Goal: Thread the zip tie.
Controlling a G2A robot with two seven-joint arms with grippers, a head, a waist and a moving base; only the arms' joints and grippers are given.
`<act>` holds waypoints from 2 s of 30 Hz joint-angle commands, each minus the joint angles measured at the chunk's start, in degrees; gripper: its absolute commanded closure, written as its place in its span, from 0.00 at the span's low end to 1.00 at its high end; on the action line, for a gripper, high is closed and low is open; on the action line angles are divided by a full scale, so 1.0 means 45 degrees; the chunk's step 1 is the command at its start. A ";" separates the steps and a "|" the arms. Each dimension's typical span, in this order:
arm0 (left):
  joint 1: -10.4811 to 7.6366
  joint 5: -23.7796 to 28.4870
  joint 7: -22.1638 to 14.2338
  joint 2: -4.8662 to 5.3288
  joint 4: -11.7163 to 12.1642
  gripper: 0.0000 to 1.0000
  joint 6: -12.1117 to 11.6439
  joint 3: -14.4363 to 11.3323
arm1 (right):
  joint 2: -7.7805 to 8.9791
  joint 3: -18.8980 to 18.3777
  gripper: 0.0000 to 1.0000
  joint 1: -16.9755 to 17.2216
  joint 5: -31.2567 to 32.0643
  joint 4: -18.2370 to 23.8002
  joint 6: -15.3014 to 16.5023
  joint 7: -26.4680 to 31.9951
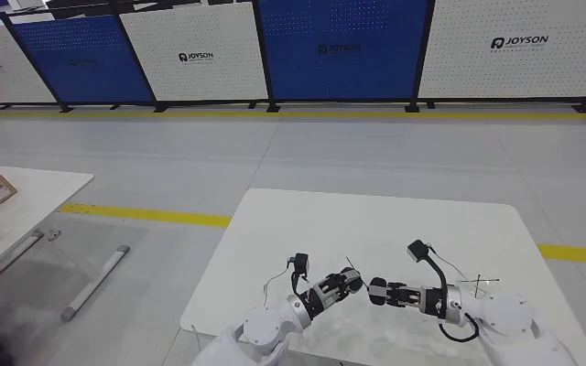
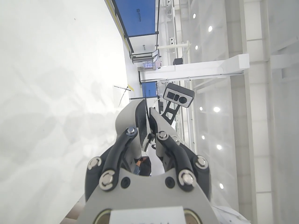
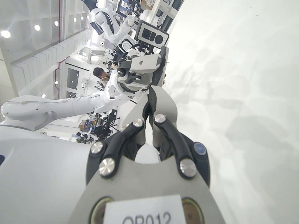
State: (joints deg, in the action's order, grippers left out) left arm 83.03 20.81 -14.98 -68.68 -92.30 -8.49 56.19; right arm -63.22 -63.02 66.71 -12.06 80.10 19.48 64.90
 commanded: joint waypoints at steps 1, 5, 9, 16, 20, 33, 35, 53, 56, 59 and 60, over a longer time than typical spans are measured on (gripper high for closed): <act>0.0012 -0.0019 -0.0013 0.0001 -0.0011 1.00 -0.0025 0.0008 | -0.0002 -0.0001 1.00 -0.0003 -0.0005 -0.0010 0.0000 -0.0007; 0.0058 -0.0100 -0.0044 0.0009 -0.0046 1.00 -0.0119 0.0030 | -0.0009 0.0000 1.00 -0.0029 -0.0050 -0.0087 0.0000 -0.0007; 0.0137 -0.0384 0.0201 0.0006 -0.0093 1.00 -0.0281 0.0014 | -0.0018 -0.0021 0.00 -0.0060 -0.0251 -0.0211 0.0000 0.0035; 0.0317 -0.1820 0.2539 -0.0101 -0.0267 1.00 -0.0227 -0.0166 | 0.0078 -0.0621 0.00 0.0117 -0.0637 -0.0224 0.0000 0.0042; 0.0400 -0.2919 0.3664 -0.0202 -0.0315 1.00 -0.0113 -0.0568 | 0.0228 -0.1380 0.00 0.0509 -0.0698 0.0140 0.0000 0.0122; 0.0404 -0.3819 0.4700 -0.0318 -0.0241 1.00 -0.0017 -0.0872 | 0.0315 -0.1855 0.00 0.0888 -0.0493 0.0368 0.0000 -0.0326; 0.0403 -0.4147 0.5381 -0.0394 -0.0141 1.00 0.0214 -0.1015 | 0.0327 -0.1849 0.00 0.0894 -0.0168 0.0628 0.0000 -0.0481; 0.0044 -0.3722 0.7017 -0.0816 0.0092 1.00 0.0599 -0.1614 | 0.0949 -0.3216 0.00 0.0484 0.2233 0.1982 0.0000 0.2896; 0.0044 -0.3722 0.7017 -0.0816 0.0092 1.00 0.0599 -0.1614 | 0.1062 -0.3586 0.00 0.0149 0.2219 0.1677 -0.0341 0.3077; 0.0044 -0.3722 0.7017 -0.0816 0.0092 1.00 0.0599 -0.1614 | 0.1301 -0.3822 0.00 -0.0283 0.2780 0.1295 -0.1020 0.3275; 0.0044 -0.3722 0.7017 -0.0816 0.0092 1.00 0.0599 -0.1614 | 0.1433 -0.3821 0.00 -0.0498 0.3150 0.1172 -0.1411 0.3275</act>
State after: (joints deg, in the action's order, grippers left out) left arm 83.23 4.06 16.60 -72.35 -91.89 -5.80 48.92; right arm -57.30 -80.27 65.35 0.18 85.86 14.88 79.64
